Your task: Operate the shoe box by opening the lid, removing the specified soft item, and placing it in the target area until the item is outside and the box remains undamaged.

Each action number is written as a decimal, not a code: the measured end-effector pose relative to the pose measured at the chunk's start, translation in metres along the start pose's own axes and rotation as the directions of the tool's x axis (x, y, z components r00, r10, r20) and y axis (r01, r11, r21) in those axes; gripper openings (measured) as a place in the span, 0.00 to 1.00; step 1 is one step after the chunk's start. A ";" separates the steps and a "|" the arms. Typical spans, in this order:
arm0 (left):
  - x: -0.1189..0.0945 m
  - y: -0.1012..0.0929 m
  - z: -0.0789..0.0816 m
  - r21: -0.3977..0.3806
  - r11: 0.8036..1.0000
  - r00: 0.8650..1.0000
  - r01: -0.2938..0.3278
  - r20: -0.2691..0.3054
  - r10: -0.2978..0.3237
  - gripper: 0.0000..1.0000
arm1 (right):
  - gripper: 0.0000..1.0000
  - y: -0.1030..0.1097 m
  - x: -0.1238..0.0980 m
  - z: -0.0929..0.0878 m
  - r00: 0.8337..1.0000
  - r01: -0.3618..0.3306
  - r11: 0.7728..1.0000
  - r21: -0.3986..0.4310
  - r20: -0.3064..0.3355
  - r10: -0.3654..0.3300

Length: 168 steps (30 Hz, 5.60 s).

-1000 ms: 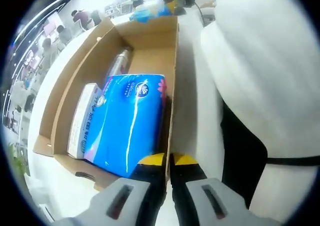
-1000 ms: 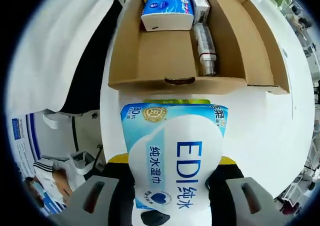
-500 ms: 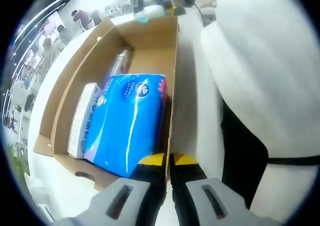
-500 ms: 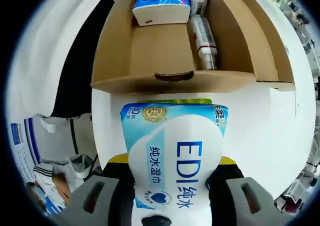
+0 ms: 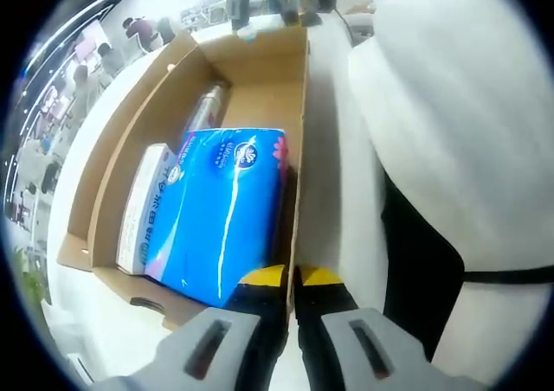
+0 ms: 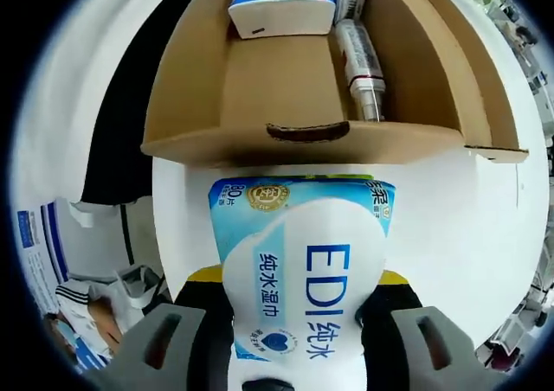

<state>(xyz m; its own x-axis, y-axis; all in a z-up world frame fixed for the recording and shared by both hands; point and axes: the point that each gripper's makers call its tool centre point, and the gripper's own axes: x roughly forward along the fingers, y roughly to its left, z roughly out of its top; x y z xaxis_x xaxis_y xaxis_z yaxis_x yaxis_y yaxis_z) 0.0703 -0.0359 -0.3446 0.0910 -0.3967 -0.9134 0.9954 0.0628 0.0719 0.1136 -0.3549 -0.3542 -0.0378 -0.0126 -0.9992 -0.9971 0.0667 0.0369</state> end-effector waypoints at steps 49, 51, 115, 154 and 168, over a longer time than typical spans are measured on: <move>-0.001 0.000 0.000 0.005 1.000 1.000 -0.006 0.009 0.006 0.02 | 0.74 0.000 -0.035 -0.005 0.969 0.068 0.963 0.260 0.211 -0.125; -0.001 0.000 0.000 0.004 1.000 1.000 -0.005 0.009 0.005 0.02 | 0.74 -0.002 -0.046 0.003 0.939 0.070 0.929 0.362 0.291 -0.184; -0.001 0.000 0.002 0.010 1.000 0.999 0.009 0.043 -0.010 0.02 | 0.34 -0.022 -0.175 0.067 0.435 -0.375 0.416 0.828 0.554 -0.710; -0.002 -0.001 0.002 0.011 1.000 0.999 0.010 0.047 -0.010 0.02 | 0.40 -0.032 -0.146 0.099 0.673 0.116 0.710 0.694 0.471 -0.570; -0.002 0.000 0.001 0.019 1.000 0.999 0.015 0.047 -0.015 0.02 | 0.39 -0.030 -0.106 0.102 0.798 0.212 0.782 0.586 0.358 -0.484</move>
<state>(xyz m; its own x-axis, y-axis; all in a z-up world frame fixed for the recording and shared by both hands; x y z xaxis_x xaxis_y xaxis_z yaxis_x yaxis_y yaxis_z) 0.0697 -0.0365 -0.3424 0.0769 -0.4399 -0.8948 0.9970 0.0393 0.0664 0.1545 -0.2539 -0.2506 0.4761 0.3148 -0.8211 -0.7493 0.6340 -0.1914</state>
